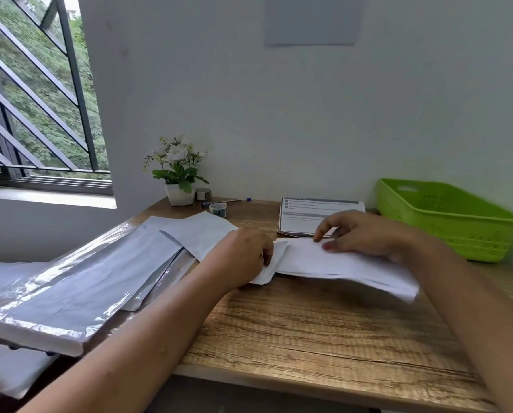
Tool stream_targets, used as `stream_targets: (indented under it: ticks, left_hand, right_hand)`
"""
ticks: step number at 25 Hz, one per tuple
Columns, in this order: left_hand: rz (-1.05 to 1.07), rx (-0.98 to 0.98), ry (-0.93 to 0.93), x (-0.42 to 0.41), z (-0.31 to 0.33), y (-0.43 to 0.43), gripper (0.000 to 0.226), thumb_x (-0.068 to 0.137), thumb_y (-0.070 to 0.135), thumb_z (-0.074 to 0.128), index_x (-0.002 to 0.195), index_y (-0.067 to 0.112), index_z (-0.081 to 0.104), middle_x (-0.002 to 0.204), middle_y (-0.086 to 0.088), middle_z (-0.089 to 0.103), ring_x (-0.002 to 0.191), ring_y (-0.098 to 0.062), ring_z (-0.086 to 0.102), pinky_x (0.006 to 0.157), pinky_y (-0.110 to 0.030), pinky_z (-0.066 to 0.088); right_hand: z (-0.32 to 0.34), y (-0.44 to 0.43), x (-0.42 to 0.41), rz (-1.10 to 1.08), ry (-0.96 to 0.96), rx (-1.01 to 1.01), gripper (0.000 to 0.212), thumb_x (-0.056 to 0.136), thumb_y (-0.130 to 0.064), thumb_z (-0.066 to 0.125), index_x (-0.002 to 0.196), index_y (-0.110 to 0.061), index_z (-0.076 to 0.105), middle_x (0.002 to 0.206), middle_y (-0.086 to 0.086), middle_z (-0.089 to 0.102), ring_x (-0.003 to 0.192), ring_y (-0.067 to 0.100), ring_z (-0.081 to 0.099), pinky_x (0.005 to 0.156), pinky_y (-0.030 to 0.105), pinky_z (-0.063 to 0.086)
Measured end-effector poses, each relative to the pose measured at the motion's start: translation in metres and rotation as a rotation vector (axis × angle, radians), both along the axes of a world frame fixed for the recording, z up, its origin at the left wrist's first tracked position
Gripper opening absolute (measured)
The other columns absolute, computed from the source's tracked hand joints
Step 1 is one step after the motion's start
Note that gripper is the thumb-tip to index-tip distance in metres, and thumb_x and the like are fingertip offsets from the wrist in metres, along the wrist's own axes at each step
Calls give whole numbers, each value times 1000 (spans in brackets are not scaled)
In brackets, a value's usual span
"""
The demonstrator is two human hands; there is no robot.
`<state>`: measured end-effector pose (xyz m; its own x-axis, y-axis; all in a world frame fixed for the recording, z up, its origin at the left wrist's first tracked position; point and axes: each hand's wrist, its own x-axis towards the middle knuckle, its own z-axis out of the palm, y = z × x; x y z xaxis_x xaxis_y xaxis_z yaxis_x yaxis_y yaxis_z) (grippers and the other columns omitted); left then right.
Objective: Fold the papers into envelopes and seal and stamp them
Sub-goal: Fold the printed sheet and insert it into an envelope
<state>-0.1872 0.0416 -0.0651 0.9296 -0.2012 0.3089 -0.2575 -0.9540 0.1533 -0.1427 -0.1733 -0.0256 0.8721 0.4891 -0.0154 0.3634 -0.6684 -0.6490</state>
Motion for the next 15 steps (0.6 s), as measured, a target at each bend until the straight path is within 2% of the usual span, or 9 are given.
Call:
stream_targets:
  ticks: [3, 6, 8, 11, 13, 15]
  left_hand:
    - [57, -21, -27, 4, -5, 3, 24, 88, 29, 58, 109, 23, 68, 116, 4, 64, 103, -14, 56, 80, -21, 41]
    - [85, -57, -14, 6, -8, 3, 39, 79, 46, 67, 112, 25, 66, 116, 6, 63, 103, -13, 54, 77, -21, 38]
    - [89, -83, -35, 5, -7, 3, 42, 77, 47, 69, 113, 25, 66, 115, 5, 64, 101, -13, 55, 76, -22, 38]
    - [116, -128, -38, 5, -8, 3, 40, 75, 44, 71, 110, 26, 68, 110, 6, 66, 97, -13, 55, 74, -23, 38]
    - [128, -153, -29, 5, -7, 2, 36, 75, 43, 70, 106, 25, 69, 103, 6, 65, 91, -12, 55, 70, -23, 36]
    - [95, -176, -28, 5, -7, 2, 32, 76, 40, 69, 102, 21, 68, 100, 3, 67, 92, -15, 59, 67, -23, 38]
  right_hand:
    - [18, -23, 3, -120, -18, 238, 15, 87, -7, 63, 90, -15, 74, 96, 5, 73, 89, 16, 64, 83, 25, 48]
    - [20, -29, 5, -70, 58, 298, 15, 86, -8, 63, 92, -13, 76, 100, 6, 74, 92, 16, 66, 83, 23, 51]
    - [20, -27, 4, -5, 80, 302, 16, 86, -7, 61, 92, -13, 76, 97, 4, 75, 87, 12, 67, 77, 17, 53]
    - [27, -30, 3, 51, -4, 369, 18, 85, -9, 61, 89, -20, 75, 91, -12, 75, 83, -3, 67, 69, 4, 48]
    - [27, -30, 3, 122, 5, 357, 16, 79, -17, 63, 86, -24, 75, 91, -14, 75, 87, -5, 66, 72, 3, 46]
    - [19, -27, 5, 176, 82, 316, 19, 73, -21, 64, 87, -20, 77, 95, -8, 75, 90, 0, 67, 76, 6, 48]
